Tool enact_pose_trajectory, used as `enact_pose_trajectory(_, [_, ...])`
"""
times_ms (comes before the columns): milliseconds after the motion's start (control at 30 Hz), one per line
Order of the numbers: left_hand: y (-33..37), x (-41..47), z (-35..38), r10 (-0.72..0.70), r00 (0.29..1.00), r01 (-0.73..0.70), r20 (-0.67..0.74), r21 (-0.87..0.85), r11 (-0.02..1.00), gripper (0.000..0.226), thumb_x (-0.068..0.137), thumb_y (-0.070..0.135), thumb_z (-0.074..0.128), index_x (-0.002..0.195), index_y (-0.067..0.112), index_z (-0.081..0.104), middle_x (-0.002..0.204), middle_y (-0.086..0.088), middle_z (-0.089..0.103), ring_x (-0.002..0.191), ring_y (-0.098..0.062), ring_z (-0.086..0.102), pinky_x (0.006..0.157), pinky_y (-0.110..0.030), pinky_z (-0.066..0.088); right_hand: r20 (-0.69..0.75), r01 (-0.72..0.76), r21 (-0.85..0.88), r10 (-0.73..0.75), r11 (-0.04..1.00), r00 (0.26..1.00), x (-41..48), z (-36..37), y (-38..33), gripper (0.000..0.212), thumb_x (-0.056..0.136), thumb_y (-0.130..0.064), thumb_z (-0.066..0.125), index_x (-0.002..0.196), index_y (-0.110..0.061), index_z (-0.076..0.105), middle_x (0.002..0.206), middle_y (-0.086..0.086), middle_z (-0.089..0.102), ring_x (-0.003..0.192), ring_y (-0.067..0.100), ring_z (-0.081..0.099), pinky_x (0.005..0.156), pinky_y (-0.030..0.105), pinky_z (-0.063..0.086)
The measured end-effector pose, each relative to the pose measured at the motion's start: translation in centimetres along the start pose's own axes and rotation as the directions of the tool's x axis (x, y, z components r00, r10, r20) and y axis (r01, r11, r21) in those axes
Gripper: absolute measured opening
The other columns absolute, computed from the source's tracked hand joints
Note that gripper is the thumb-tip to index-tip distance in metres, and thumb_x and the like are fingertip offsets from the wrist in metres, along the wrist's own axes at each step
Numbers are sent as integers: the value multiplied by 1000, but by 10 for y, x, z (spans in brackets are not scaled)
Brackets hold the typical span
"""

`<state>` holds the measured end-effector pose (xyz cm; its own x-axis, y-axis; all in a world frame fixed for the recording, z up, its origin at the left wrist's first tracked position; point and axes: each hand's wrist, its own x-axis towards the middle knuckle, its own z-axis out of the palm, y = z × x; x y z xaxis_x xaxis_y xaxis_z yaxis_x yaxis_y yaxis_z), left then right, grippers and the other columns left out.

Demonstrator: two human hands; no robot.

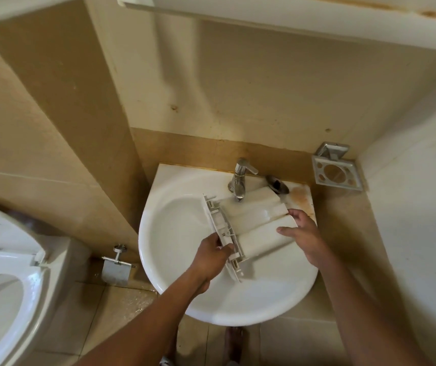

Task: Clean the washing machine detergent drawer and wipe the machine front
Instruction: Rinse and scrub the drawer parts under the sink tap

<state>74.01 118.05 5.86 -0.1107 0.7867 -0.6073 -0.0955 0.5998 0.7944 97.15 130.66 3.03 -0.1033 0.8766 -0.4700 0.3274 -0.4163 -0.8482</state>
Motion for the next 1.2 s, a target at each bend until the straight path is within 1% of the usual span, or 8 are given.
enact_pose_trajectory(133, [1,5,2,-29,999,29,-18,-1,1000,22,105,15,49,121,14,64,123,-11,70,111,-24,66,99,-44,52,-83,26,16,-25,1000,996,0,6,12,58,85,-2,73,134,-24,53,138,-2,57,122,18,57,101,37,48])
enact_pose_trajectory(367, [-5,-2,-11,-88,995,76,-51,-195,978,32,97,-6,45,113,8,69,108,-8,78,96,-22,75,69,-26,60,-14,75,-1,-75,997,997,9,34,-7,51,87,-10,73,131,-31,58,119,-13,69,110,9,65,81,21,51])
enact_pose_trajectory(533, [-13,-11,-5,-114,989,85,-97,-260,962,33,94,-9,47,117,3,68,112,-10,76,97,-24,75,74,-32,62,-20,71,-59,-72,996,997,8,40,-9,50,86,-12,76,134,-21,61,120,-3,70,110,14,65,92,30,54])
enact_pose_trajectory(633, [-18,-16,-6,-145,985,111,-98,-289,951,29,93,-8,51,116,1,67,112,-13,76,96,-27,75,77,-36,63,10,87,-67,-87,994,996,7,38,-14,43,84,-10,77,126,-21,68,117,-2,73,110,18,67,99,39,53])
enact_pose_trajectory(767, [-21,-21,-11,-186,976,146,-108,-302,942,22,91,-8,55,110,-3,65,101,-20,70,87,-28,71,69,-36,63,71,110,-55,-106,992,992,7,37,-18,26,87,-12,73,109,-25,76,107,-4,77,101,15,71,89,32,56])
enact_pose_trajectory(833, [-21,-22,-11,-197,974,156,-113,-297,942,21,91,-9,54,109,-4,63,98,-22,68,85,-30,71,65,-35,63,-122,46,77,-36,996,992,5,40,-15,9,86,-17,71,91,-21,78,94,-1,78,88,18,70,77,32,54])
enact_pose_trajectory(933, [-21,-23,-10,-218,965,170,-143,-288,942,21,92,-9,54,111,-3,62,119,-34,62,110,-46,64,72,-39,63,-457,-66,406,265,912,849,13,39,-10,16,84,-19,66,75,-8,71,78,7,73,80,25,65,71,40,51])
enact_pose_trajectory(1200, [-23,-28,-8,-233,959,174,-158,-320,931,19,91,-10,54,107,-8,63,123,-38,60,92,-37,65,64,-36,62,-304,-304,533,514,790,802,41,33,-29,11,83,-4,74,82,-3,64,88,14,71,79,31,68,81,46,59])
